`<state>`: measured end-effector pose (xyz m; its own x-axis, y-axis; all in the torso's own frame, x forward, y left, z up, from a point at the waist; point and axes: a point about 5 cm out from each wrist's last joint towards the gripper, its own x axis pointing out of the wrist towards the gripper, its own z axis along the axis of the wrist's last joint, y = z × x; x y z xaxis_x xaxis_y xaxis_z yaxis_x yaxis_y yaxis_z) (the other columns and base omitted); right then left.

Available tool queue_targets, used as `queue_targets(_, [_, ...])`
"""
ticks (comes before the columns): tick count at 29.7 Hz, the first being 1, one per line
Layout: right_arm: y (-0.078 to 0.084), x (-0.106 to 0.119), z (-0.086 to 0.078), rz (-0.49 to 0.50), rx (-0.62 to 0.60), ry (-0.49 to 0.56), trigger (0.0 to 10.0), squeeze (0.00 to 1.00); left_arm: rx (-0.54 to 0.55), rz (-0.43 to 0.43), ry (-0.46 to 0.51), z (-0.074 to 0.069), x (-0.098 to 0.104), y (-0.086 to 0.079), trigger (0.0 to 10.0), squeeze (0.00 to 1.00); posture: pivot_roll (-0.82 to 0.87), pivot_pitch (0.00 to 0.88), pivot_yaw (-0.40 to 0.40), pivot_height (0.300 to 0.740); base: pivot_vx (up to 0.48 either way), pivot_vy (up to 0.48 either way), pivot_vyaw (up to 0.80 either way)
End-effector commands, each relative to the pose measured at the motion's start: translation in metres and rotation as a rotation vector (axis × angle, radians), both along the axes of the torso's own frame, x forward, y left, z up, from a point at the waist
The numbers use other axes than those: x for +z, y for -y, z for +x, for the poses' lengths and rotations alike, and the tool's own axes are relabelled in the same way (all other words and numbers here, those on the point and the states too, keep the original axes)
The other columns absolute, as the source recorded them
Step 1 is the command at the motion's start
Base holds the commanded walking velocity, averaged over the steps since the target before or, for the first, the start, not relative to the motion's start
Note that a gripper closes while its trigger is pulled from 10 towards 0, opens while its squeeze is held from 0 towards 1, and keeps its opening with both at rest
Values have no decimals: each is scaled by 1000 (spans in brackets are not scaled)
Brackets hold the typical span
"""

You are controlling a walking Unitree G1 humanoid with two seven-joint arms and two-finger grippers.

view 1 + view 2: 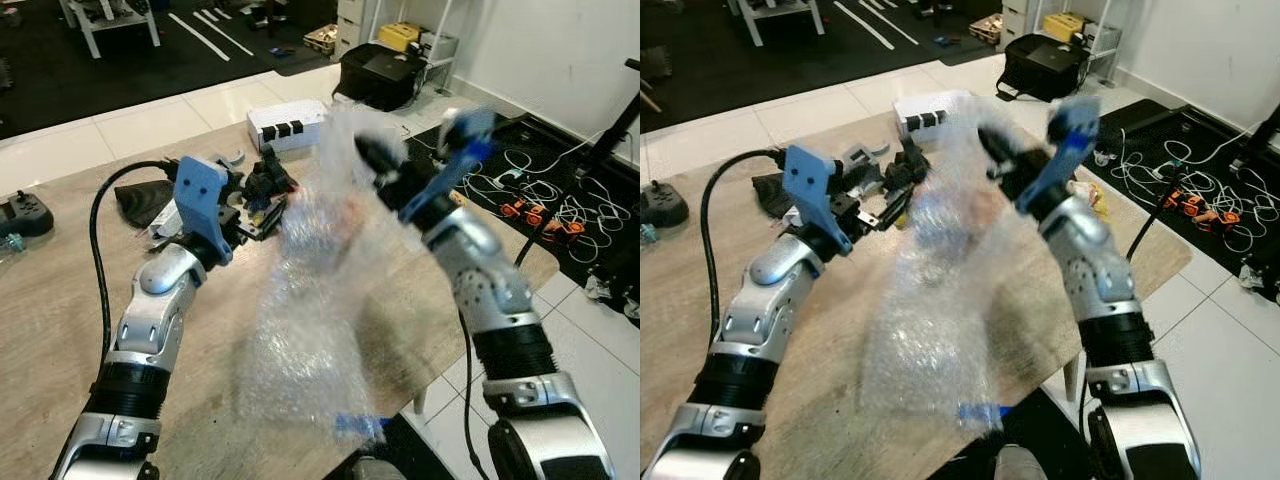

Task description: Picking trash to rubbish bin

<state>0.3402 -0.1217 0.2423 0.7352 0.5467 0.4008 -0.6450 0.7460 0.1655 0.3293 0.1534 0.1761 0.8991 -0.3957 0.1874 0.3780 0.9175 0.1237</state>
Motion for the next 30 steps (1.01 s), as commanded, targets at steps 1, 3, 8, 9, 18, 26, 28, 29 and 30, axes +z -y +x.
queue_targets(1, [3,-4,-2,-23,-21,-22,0,0,74,6,1,4,-1,-7,10000,0,-90,0,-13,740,0,0,0])
queue_targets(3, [2,-5,-4,-35,-25,-30,0,0,87,-5,-7,4,-1,-8,10000,0,-89,0,-13,740,0,0,0])
queue_targets(8, [-4,-15,-13,-79,-97,-49,10000,0,120,-51,-33,3,-4,-2,10000,0,-86,0,-10,740,0,0,0])
queue_targets(9, [-4,-15,-13,-76,-110,-50,10000,0,132,-57,-33,3,-5,-2,10000,0,-86,0,-10,740,0,0,0])
queue_targets(18, [-1,-27,-20,-174,-239,-60,10000,0,203,-70,-36,-2,-12,1,10000,0,-84,0,-13,740,0,0,0])
queue_targets(26, [2,-28,-23,-180,-298,-69,10000,0,182,-37,-30,-7,-13,8,10000,0,-85,0,-10,740,0,0,0])
queue_targets(28, [2,-30,-23,-182,-302,-74,10000,0,182,-39,-28,-7,-12,9,10000,0,-85,0,-10,740,0,0,0])
queue_targets(29, [1,-31,-24,-184,-306,-79,10000,0,183,-41,-27,-7,-12,10,10000,0,-85,0,-10,740,0,0,0])
queue_targets(30, [1,-32,-24,-182,-310,-83,10000,0,183,-43,-26,-7,-11,11,10000,0,-84,3,-11,740,0,0,0])
